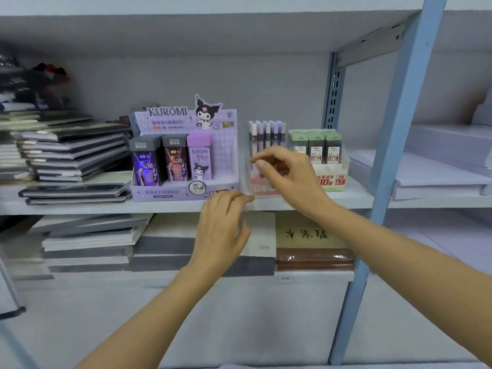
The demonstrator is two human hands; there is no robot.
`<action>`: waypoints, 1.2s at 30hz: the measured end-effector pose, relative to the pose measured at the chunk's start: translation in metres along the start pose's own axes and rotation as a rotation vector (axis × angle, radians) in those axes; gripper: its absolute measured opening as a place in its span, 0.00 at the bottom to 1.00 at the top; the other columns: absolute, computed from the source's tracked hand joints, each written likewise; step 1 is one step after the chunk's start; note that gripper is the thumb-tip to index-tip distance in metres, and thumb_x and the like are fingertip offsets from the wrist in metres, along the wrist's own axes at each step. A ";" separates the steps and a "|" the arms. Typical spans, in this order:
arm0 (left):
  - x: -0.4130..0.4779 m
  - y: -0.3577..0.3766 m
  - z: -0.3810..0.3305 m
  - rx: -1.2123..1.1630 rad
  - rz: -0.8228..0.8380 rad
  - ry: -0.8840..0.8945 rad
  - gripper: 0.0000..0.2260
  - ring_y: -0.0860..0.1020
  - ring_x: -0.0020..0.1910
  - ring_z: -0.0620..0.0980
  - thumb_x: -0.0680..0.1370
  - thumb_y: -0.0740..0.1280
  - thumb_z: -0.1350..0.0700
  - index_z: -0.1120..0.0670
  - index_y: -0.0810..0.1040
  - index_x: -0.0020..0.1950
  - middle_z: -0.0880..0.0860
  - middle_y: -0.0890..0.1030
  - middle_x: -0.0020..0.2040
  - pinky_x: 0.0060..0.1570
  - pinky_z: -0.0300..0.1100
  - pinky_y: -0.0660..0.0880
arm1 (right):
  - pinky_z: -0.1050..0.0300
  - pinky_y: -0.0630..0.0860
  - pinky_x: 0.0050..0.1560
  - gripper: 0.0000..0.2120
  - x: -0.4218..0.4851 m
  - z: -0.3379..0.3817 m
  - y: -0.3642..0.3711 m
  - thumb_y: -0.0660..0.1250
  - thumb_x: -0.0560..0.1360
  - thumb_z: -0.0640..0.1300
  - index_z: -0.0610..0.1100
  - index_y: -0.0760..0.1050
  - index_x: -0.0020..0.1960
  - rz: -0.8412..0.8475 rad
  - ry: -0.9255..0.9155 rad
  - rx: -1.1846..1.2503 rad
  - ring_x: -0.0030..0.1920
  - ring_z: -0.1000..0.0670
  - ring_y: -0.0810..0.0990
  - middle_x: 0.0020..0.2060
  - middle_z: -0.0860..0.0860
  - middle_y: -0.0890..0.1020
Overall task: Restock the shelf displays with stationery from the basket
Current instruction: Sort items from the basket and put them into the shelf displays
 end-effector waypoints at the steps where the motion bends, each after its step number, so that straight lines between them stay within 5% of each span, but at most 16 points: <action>1: -0.016 0.007 0.001 0.002 -0.024 -0.019 0.18 0.73 0.56 0.54 0.69 0.68 0.66 0.57 0.78 0.59 0.54 0.78 0.55 0.55 0.45 0.68 | 0.60 0.76 0.36 0.06 -0.019 -0.001 0.010 0.65 0.78 0.39 0.41 0.81 0.51 0.057 0.013 0.045 0.37 0.51 0.80 0.38 0.50 0.82; 7: -0.148 0.074 0.019 -0.054 0.266 -0.223 0.13 0.74 0.43 0.57 0.68 0.69 0.70 0.58 0.78 0.50 0.55 0.77 0.44 0.40 0.49 0.72 | 0.60 0.75 0.33 0.08 -0.147 -0.057 0.099 0.65 0.79 0.43 0.45 0.80 0.43 0.443 0.281 0.123 0.32 0.54 0.79 0.32 0.53 0.81; 13: -0.298 0.126 0.028 -0.058 0.777 -0.453 0.12 0.78 0.54 0.62 0.70 0.71 0.66 0.59 0.81 0.53 0.59 0.80 0.55 0.47 0.52 0.77 | 0.61 0.73 0.39 0.08 -0.305 -0.136 0.168 0.65 0.79 0.46 0.44 0.79 0.45 0.873 0.637 0.040 0.34 0.57 0.76 0.35 0.54 0.80; 15: -0.335 0.136 0.028 0.002 0.972 -0.499 0.18 0.69 0.70 0.58 0.78 0.66 0.58 0.56 0.73 0.68 0.58 0.70 0.71 0.62 0.50 0.71 | 0.58 0.71 0.41 0.10 -0.353 -0.153 0.177 0.64 0.80 0.47 0.41 0.78 0.49 1.102 0.677 -0.046 0.39 0.50 0.77 0.42 0.48 0.82; 17: -0.365 0.141 0.029 0.028 1.157 -0.533 0.23 0.51 0.79 0.53 0.82 0.58 0.52 0.54 0.59 0.77 0.54 0.50 0.80 0.72 0.46 0.60 | 0.56 0.72 0.43 0.10 -0.394 -0.166 0.180 0.64 0.79 0.46 0.41 0.77 0.55 1.291 0.748 -0.103 0.45 0.47 0.79 0.48 0.45 0.82; 19: -0.384 0.145 0.030 0.022 1.208 -0.522 0.25 0.41 0.79 0.53 0.83 0.57 0.52 0.54 0.55 0.78 0.54 0.39 0.80 0.73 0.45 0.57 | 0.56 0.73 0.45 0.11 -0.428 -0.173 0.179 0.65 0.78 0.46 0.42 0.75 0.57 1.389 0.830 -0.158 0.50 0.45 0.80 0.51 0.44 0.81; 22: -0.395 0.147 0.031 -0.010 1.159 -0.522 0.25 0.40 0.79 0.54 0.82 0.59 0.53 0.54 0.58 0.78 0.54 0.39 0.79 0.73 0.45 0.59 | 0.56 0.69 0.45 0.18 -0.467 -0.174 0.179 0.68 0.75 0.49 0.44 0.69 0.60 1.510 0.869 -0.241 0.50 0.47 0.76 0.55 0.45 0.76; 27: -0.397 0.153 0.028 -0.039 1.077 -0.560 0.22 0.41 0.79 0.55 0.81 0.60 0.52 0.53 0.63 0.75 0.56 0.44 0.80 0.72 0.47 0.61 | 0.59 0.67 0.39 0.15 -0.475 -0.181 0.178 0.71 0.73 0.54 0.50 0.68 0.51 1.503 0.987 -0.114 0.43 0.53 0.72 0.46 0.53 0.76; 30: -0.394 0.152 0.030 -0.094 0.994 -0.584 0.18 0.53 0.78 0.60 0.79 0.66 0.57 0.58 0.73 0.69 0.60 0.56 0.78 0.70 0.53 0.66 | 0.63 0.65 0.36 0.12 -0.463 -0.184 0.176 0.71 0.74 0.51 0.52 0.67 0.40 1.440 1.003 -0.026 0.40 0.53 0.73 0.38 0.56 0.73; 33: -0.387 0.149 0.032 -0.094 0.846 -0.558 0.12 0.70 0.67 0.65 0.74 0.71 0.63 0.60 0.81 0.57 0.63 0.72 0.68 0.59 0.56 0.73 | 0.58 0.73 0.42 0.08 -0.440 -0.187 0.170 0.71 0.75 0.47 0.49 0.72 0.41 1.155 1.063 0.051 0.41 0.51 0.79 0.39 0.50 0.81; 36: -0.379 0.152 0.033 -0.203 0.675 -0.636 0.08 0.74 0.59 0.55 0.77 0.69 0.62 0.58 0.81 0.56 0.56 0.79 0.58 0.56 0.48 0.73 | 0.57 0.77 0.45 0.05 -0.413 -0.186 0.169 0.70 0.76 0.42 0.42 0.75 0.45 0.817 1.168 0.227 0.44 0.49 0.82 0.41 0.48 0.83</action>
Point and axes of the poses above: each hand's wrist, its own x-axis towards the middle knuckle, its own y-axis out of the palm, z = x × y, the point moved 1 cm from there along x, towards the middle knuckle
